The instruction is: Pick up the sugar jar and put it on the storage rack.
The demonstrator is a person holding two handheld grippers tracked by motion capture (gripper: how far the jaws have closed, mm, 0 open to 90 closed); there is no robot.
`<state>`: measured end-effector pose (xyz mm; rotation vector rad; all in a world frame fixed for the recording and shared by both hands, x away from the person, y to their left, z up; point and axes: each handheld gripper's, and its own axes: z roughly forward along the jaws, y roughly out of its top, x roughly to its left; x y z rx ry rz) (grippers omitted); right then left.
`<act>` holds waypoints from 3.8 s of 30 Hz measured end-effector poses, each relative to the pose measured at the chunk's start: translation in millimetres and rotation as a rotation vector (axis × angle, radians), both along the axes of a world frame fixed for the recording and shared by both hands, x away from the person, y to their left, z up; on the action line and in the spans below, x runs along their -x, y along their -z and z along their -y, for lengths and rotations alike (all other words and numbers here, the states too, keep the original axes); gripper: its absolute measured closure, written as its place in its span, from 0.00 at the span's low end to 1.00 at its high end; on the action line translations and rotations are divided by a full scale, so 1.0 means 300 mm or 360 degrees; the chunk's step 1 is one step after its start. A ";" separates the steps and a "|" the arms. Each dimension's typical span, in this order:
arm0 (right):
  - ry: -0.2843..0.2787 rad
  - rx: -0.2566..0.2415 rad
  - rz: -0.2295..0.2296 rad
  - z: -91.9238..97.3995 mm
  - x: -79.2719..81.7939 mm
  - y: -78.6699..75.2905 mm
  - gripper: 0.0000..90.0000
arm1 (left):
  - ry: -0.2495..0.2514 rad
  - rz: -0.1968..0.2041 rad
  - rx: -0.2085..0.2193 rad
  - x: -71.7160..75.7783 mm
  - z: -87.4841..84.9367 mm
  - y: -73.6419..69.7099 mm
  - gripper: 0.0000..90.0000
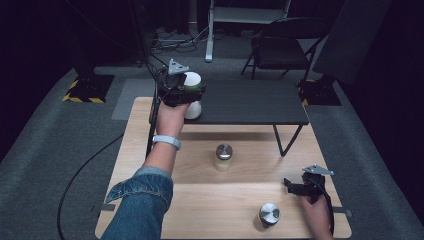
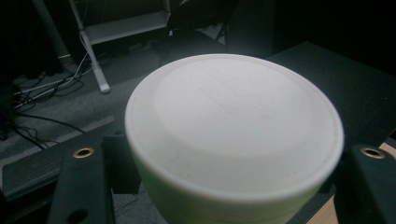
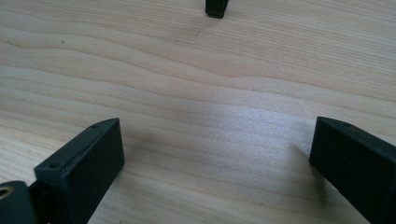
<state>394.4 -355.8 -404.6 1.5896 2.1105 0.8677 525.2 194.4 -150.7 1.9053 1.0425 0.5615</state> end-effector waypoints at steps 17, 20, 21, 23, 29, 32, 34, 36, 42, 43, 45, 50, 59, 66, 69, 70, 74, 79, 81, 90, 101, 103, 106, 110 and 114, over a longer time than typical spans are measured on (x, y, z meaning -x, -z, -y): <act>-0.0001 0.0001 0.0000 0.000 0.000 0.000 0.03 | -0.0033 0.0032 0.0036 0.100 -0.079 0.008 0.08; -0.0001 0.0000 -0.0001 0.000 -0.001 0.000 0.03 | -0.0018 0.0038 0.0035 0.134 -0.103 0.014 0.08; -0.0001 0.0000 -0.0001 0.000 -0.001 0.000 0.03 | -0.0018 0.0038 0.0035 0.134 -0.103 0.014 0.08; 0.0000 0.0000 0.0000 -0.001 0.001 0.000 0.03 | 0.0022 0.0016 0.0004 0.155 -0.117 0.019 0.08; -0.0001 0.0000 0.0000 -0.001 0.001 0.000 0.03 | 0.0028 0.0005 0.0018 0.199 -0.144 0.035 0.08; -0.0001 0.0000 -0.0001 -0.001 0.001 0.000 0.03 | 0.0032 0.0011 0.0019 0.228 -0.164 0.045 0.09; -0.0001 0.0000 -0.0001 -0.001 0.001 0.000 0.03 | 0.0040 0.0002 0.0025 0.252 -0.191 0.055 0.09; -0.0001 0.0000 -0.0001 -0.001 0.001 0.000 0.03 | 0.0035 0.0003 0.0024 0.263 -0.198 0.060 0.09; -0.0002 0.0000 -0.0001 -0.001 0.001 0.000 0.03 | 0.0014 0.0028 0.0006 0.336 -0.233 0.099 0.09; -0.0003 0.0000 0.0000 -0.001 0.001 0.000 0.03 | 0.0015 0.0027 0.0009 0.356 -0.243 0.117 0.09; -0.0005 0.0000 0.0000 0.000 0.001 0.000 0.03 | 0.0020 0.0027 0.0012 0.364 -0.248 0.126 0.09; -0.0007 0.0000 0.0000 0.000 0.001 0.000 0.03 | 0.0017 0.0031 -0.0008 0.408 -0.259 0.169 0.09; -0.0011 -0.0002 0.0000 0.000 0.001 0.000 0.03 | 0.0013 0.0011 -0.0043 0.457 -0.270 0.248 0.08; -0.0014 -0.0002 0.0000 0.000 0.001 0.000 0.03 | 0.0016 -0.0034 -0.0065 0.490 -0.263 0.327 0.09; -0.0014 -0.0002 0.0000 0.000 0.001 0.000 0.03 | 0.0010 -0.0065 -0.0057 0.500 -0.263 0.370 0.09; -0.0014 -0.0002 0.0000 0.000 0.001 0.000 0.03 | 0.0004 -0.0076 -0.0047 0.503 -0.265 0.385 0.09; -0.0014 -0.0002 0.0000 0.000 0.001 0.000 0.03 | -0.0005 -0.0106 -0.0075 0.519 -0.258 0.435 0.09; -0.0015 -0.0001 0.0001 0.000 0.001 0.000 0.03 | 0.0002 -0.0153 -0.0095 0.529 -0.253 0.486 0.10; -0.0017 -0.0001 0.0001 0.000 0.001 0.000 0.03 | 0.0004 -0.0179 -0.0103 0.530 -0.251 0.506 0.10; -0.0019 -0.0002 0.0001 0.001 0.000 0.000 0.03 | -0.0063 -0.0245 -0.0122 0.549 -0.260 0.604 0.10; -0.0022 -0.0002 0.0001 0.001 -0.001 0.000 0.03 | -0.0103 -0.0379 -0.0241 0.525 -0.241 0.682 0.10; -0.0022 -0.0002 0.0001 0.001 -0.001 0.000 0.03 | -0.0112 -0.0428 -0.0258 0.514 -0.234 0.694 0.10; -0.0022 -0.0002 0.0001 0.001 -0.001 0.000 0.03 | -0.0127 -0.0472 -0.0287 0.502 -0.228 0.702 0.10; -0.0024 -0.0002 0.0002 0.002 -0.001 0.000 0.03 | -0.0137 -0.0484 -0.0314 0.497 -0.223 0.713 0.08; -0.0024 -0.0002 0.0001 0.002 -0.001 0.000 0.03 | -0.0147 -0.0488 -0.0313 0.497 -0.222 0.713 0.06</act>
